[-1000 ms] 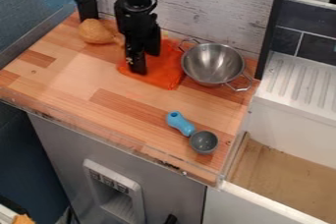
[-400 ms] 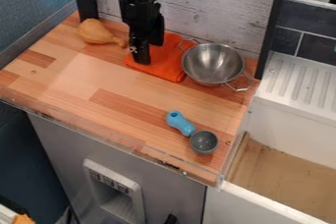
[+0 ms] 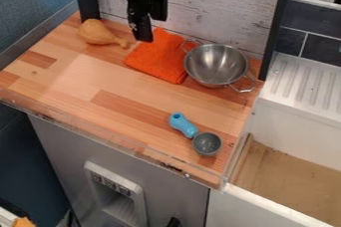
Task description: Move the orange cloth to the upper side of the table
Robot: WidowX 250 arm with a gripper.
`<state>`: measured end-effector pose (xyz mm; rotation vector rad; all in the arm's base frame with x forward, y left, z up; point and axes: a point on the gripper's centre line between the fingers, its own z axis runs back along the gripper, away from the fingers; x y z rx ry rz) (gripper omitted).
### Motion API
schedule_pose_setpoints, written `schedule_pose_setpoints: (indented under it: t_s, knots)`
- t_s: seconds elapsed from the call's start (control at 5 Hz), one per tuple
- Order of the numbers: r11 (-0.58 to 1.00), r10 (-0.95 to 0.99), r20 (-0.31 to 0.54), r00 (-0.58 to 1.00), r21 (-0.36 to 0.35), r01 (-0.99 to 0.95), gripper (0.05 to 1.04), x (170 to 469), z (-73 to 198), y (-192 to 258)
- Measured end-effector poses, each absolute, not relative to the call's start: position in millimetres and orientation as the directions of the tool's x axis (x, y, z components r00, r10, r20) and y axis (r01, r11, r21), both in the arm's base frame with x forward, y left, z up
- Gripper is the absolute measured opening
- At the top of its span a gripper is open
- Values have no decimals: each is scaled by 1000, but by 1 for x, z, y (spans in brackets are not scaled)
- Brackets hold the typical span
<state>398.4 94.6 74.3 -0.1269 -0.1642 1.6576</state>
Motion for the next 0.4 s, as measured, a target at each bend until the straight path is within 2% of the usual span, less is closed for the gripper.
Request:
schedule_pose_setpoints:
  t_s: [0.2, 0.4]
  knots:
    - [-69, 997, 28, -78, -240, -968, 999, 386, 108, 92]
    - [-66, 997, 31, -76, -252, -966, 999, 386, 114, 92]
